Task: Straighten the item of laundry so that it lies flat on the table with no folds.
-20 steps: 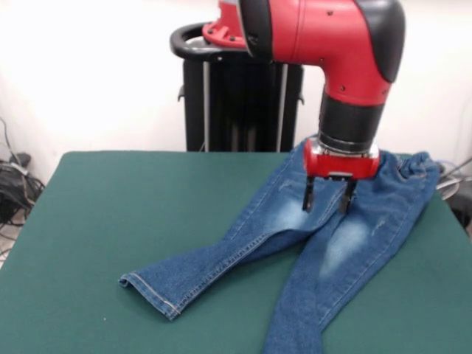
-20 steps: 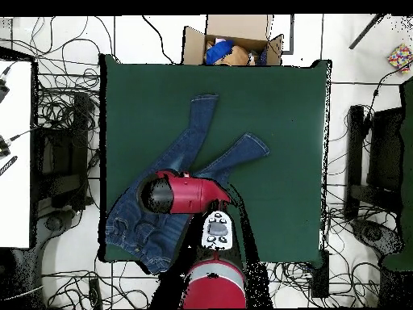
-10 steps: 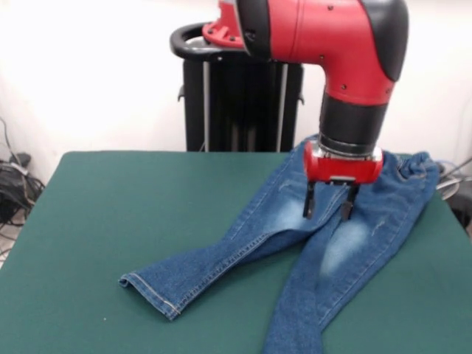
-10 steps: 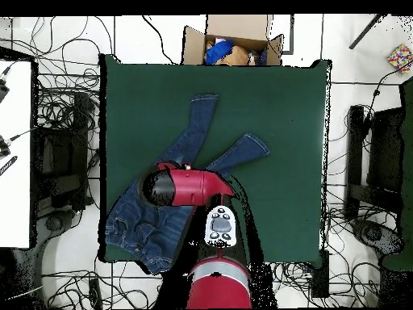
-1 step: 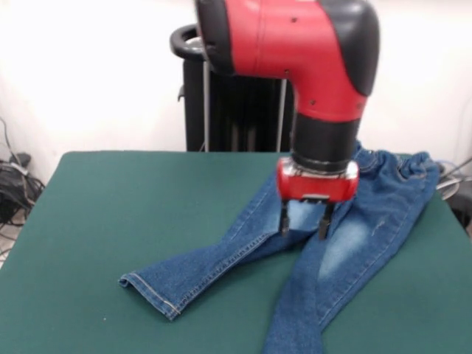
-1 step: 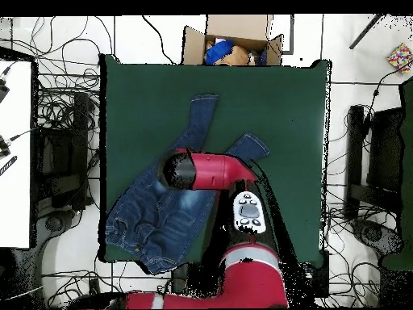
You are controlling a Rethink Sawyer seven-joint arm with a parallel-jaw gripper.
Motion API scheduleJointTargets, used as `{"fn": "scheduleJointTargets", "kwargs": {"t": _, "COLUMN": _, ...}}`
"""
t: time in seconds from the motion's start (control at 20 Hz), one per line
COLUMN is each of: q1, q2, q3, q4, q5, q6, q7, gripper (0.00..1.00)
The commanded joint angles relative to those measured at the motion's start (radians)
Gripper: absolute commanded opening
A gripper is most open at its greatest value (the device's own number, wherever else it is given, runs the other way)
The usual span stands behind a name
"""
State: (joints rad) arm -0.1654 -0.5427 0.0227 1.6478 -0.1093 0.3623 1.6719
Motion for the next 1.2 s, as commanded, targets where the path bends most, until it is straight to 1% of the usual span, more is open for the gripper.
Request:
{"fn": "scheduleJointTargets", "kwargs": {"t": 0.05, "q1": -0.065, "q2": 0.078, "q3": 0.136, "q4": -0.115, "q5": -0.071, "q6": 0.132, "q7": -0.124, "gripper": 1.0}}
{"fn": "scheduleJointTargets", "kwargs": {"t": 0.4, "q1": -0.105, "q2": 0.117, "q3": 0.161, "q4": -0.188, "q5": -0.129, "q6": 0.166, "q7": -0.138, "gripper": 1.0}}
{"fn": "scheduleJointTargets", "kwargs": {"t": 0.55, "q1": -0.115, "q2": 0.12, "q3": 0.167, "q4": -0.195, "q5": -0.155, "q6": 0.17, "q7": -0.133, "gripper": 1.0}}
{"fn": "scheduleJointTargets", "kwargs": {"t": 0.75, "q1": -0.126, "q2": 0.113, "q3": 0.17, "q4": -0.18, "q5": -0.181, "q6": 0.159, "q7": -0.119, "gripper": 1.0}}
{"fn": "scheduleJointTargets", "kwargs": {"t": 0.8, "q1": -0.13, "q2": 0.121, "q3": 0.175, "q4": -0.194, "q5": -0.185, "q6": 0.167, "q7": -0.123, "gripper": 1.0}}
{"fn": "scheduleJointTargets", "kwargs": {"t": 0.95, "q1": -0.163, "q2": 0.133, "q3": 0.195, "q4": -0.208, "q5": -0.204, "q6": 0.181, "q7": -0.15, "gripper": 1.0}}
{"fn": "scheduleJointTargets", "kwargs": {"t": 1.05, "q1": -0.195, "q2": 0.122, "q3": 0.206, "q4": -0.202, "q5": -0.216, "q6": 0.198, "q7": -0.181, "gripper": 1.0}}
{"fn": "scheduleJointTargets", "kwargs": {"t": 1.2, "q1": -0.226, "q2": 0.111, "q3": 0.221, "q4": -0.224, "q5": -0.232, "q6": 0.241, "q7": -0.212, "gripper": 1.0}}
